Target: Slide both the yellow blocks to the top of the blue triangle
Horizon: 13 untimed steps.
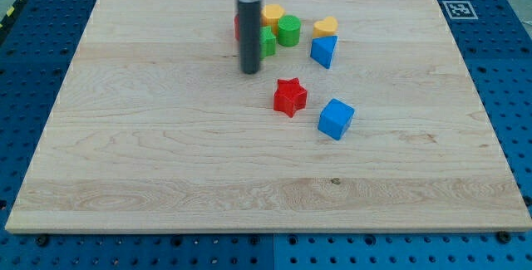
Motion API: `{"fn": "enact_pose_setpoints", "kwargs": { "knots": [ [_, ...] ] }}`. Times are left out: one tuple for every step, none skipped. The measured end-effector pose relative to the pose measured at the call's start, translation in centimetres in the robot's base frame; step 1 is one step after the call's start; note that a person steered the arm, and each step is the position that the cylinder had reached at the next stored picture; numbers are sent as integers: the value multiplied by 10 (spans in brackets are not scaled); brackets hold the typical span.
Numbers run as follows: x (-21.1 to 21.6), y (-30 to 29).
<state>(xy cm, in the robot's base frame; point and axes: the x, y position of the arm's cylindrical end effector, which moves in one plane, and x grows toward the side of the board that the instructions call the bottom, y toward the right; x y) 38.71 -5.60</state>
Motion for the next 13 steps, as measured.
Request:
{"fn": "enact_pose_setpoints", "kwargs": {
  "knots": [
    [-19, -75],
    [-79, -100],
    [-131, -94],
    [-144, -51],
    [-137, 10],
    [-124, 64],
    [-116, 67],
    [-116, 26],
    [-109, 22],
    [-108, 46],
    [-106, 68],
    [-94, 74],
    [-92, 81]
  ]
}}
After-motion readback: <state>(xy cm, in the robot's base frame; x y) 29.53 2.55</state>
